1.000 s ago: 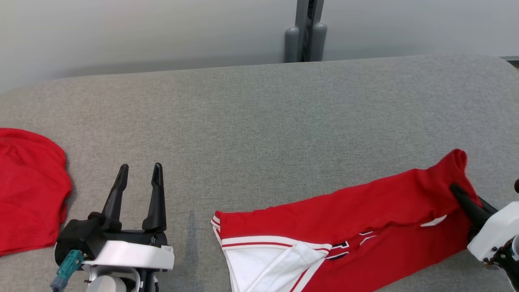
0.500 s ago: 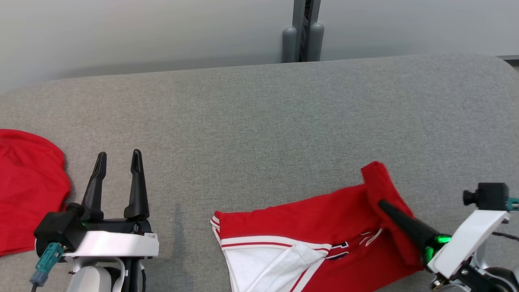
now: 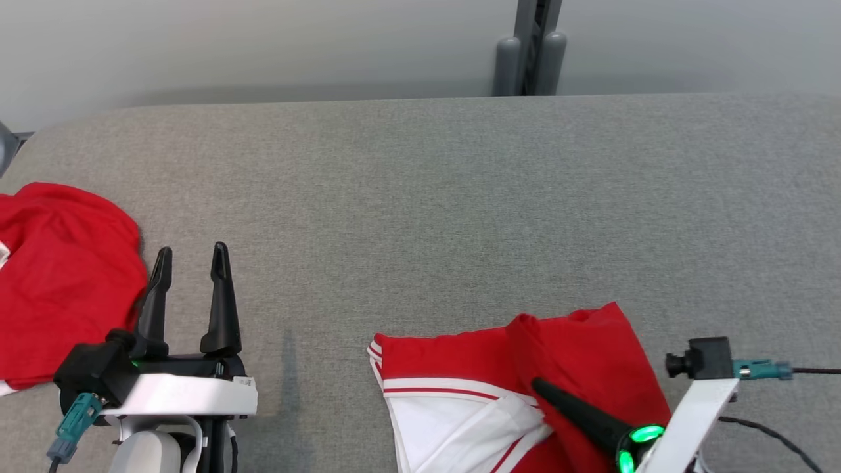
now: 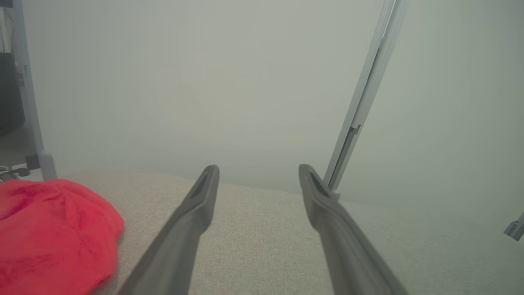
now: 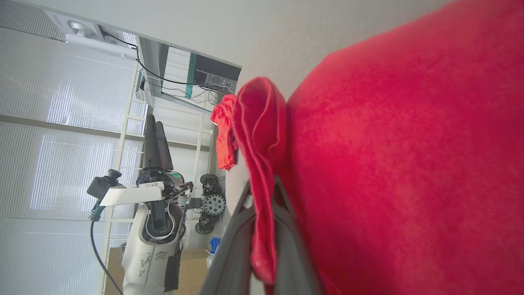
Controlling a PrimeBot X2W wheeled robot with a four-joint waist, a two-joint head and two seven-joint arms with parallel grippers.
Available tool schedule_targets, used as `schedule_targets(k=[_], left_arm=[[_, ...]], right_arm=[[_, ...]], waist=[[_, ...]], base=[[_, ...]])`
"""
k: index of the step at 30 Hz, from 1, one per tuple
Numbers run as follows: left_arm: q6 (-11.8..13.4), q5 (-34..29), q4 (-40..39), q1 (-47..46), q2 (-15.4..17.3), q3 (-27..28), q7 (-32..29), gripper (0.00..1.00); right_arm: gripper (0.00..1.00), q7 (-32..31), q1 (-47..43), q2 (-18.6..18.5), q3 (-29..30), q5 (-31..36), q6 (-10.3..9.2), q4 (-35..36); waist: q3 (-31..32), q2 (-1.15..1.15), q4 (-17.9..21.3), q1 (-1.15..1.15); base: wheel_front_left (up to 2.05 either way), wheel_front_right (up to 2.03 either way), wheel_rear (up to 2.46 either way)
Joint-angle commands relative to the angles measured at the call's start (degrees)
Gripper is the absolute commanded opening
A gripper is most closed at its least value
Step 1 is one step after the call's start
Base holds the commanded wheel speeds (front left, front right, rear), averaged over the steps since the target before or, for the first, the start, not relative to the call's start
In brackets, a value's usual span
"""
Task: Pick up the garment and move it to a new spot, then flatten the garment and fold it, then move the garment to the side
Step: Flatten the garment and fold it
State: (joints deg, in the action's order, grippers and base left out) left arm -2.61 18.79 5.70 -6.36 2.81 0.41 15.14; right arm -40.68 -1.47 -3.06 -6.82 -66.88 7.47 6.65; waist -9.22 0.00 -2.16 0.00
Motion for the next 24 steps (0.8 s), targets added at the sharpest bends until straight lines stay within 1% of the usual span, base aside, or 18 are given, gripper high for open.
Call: schedule_targets(k=[1, 6, 10, 11, 13, 20, 22, 23, 24], left_arm=[[0.2, 0.6, 0.1, -0.8, 0.2, -0.1, 0.0, 1.0], [0.5, 1.1, 0.3, -1.0, 0.2, -0.4, 0.0, 1.0], [0.6, 1.6, 0.5, -1.0, 0.2, -0.6, 0.0, 1.0], [0.7, 1.9, 0.7, -1.1, 0.2, -0.7, 0.0, 1.0], [0.8, 2.1, 0.8, -1.0, 0.2, -0.9, 0.0, 1.0], [1.1, 2.6, 0.9, -1.2, 0.2, -1.3, 0.0, 1.0], [1.1, 2.8, 1.0, -1.3, 0.2, -1.5, 0.0, 1.0], [1.1, 2.8, 1.1, -1.3, 0.2, -1.5, 0.0, 1.0], [1.1, 2.9, 1.2, -1.3, 0.2, -1.5, 0.0, 1.0]], right_arm=[[0.0, 0.6, -0.2, 0.1, -1.1, -1.8, 0.05, -0.4], [0.0, 4.6, 0.7, 0.0, -6.3, -6.2, 0.05, -2.7], [0.0, 7.1, 2.0, 0.0, -10.0, -7.8, 0.05, -4.9], [0.0, 8.0, 2.7, 0.0, -11.6, -7.9, 0.05, -6.1], [0.0, 8.6, 3.6, 0.0, -12.9, -6.9, 0.05, -7.8], [0.0, 10.8, 6.1, 0.0, -15.2, -6.6, 0.06, -12.9], [0.48, 11.3, 7.3, 0.0, -15.6, -5.5, 0.08, -13.9], [1.0, 11.3, 7.2, 0.0, -15.8, -5.8, 0.08, -14.5], [1.0, 10.8, 7.2, 0.0, -16.2, -6.6, 0.08, -14.9]], waist=[[-0.2, 0.0, -0.7, 0.0], [-0.6, 0.0, -2.4, 0.0], [-0.8, 0.0, -3.5, 0.0], [-0.9, 0.0, -4.0, 0.0], [-1.0, 0.0, -4.5, 0.0], [-1.6, 0.0, -5.8, 0.0], [-1.7, 0.0, -6.0, 0.0], [-1.7, 0.0, -6.1, 0.0], [-1.7, 0.0, -6.2, 0.0]], base=[[0.0, 0.0, 0.0], [0.0, 0.0, 0.0], [0.0, 0.0, 0.0], [0.0, 0.0, 0.0], [0.0, 0.0, 0.0], [0.0, 0.0, 0.0], [0.0, 0.0, 0.0], [0.0, 0.0, 0.0], [0.0, 0.0, 0.0]])
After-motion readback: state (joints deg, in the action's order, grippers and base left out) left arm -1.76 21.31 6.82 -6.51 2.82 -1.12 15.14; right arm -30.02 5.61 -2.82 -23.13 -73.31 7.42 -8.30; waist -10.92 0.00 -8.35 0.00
